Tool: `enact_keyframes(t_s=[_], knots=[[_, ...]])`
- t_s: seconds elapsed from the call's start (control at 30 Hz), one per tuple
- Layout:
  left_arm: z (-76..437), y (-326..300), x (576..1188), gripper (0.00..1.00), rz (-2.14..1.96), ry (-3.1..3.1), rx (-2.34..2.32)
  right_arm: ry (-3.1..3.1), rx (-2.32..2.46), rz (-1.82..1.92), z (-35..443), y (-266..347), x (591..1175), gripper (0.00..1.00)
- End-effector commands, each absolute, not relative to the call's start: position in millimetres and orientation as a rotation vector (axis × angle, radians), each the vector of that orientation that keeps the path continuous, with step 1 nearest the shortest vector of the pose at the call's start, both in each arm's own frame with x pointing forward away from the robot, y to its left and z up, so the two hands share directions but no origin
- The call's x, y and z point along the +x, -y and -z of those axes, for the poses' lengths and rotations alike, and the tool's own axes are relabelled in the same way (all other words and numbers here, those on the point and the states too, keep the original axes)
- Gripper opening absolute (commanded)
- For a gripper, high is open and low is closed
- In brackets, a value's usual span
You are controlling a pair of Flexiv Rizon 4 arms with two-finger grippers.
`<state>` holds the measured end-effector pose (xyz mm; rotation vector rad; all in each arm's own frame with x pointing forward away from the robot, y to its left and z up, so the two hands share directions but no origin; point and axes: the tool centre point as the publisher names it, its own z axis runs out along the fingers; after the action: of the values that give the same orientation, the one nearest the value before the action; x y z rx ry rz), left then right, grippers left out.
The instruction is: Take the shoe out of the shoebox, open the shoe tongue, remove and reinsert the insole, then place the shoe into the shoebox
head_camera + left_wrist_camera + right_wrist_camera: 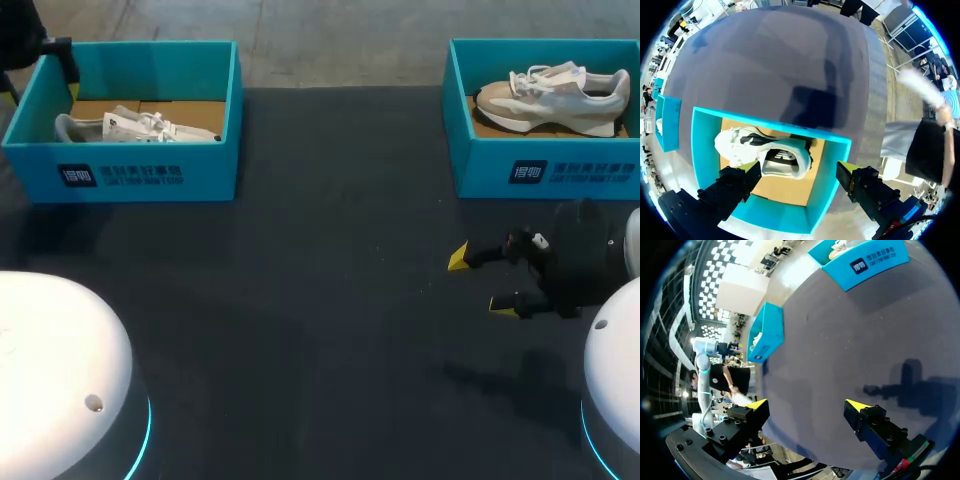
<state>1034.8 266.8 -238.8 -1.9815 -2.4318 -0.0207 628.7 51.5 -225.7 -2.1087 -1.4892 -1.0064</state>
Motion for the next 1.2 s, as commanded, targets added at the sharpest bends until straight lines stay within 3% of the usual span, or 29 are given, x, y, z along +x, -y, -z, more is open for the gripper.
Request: enact_keyframes(t_s=[0.03, 0.3, 0.63, 1.2], knots=[[239.3, -267.1, 1034.2, 1.00, 0.025, 2.432, -1.983, 1.489, -2.112, 1.008, 224.1, -51.1, 625.2, 1.00], [237.7, -260.8, 1036.0, 1.00, 0.030, 2.482, -1.914, 1.528, -2.152, 1.018, 217.6, -28.5, 634.1, 1.00], [211.9, -243.1, 1024.0, 1.00, -0.067, 2.880, -1.291, 1.696, -2.343, 0.863, 189.3, 56.6, 684.2, 1.00], [198.1, -224.0, 968.2, 1.00, -0.184, 2.842, -1.159, 1.815, -2.343, 0.817, 177.2, 135.2, 755.9, 1.00]])
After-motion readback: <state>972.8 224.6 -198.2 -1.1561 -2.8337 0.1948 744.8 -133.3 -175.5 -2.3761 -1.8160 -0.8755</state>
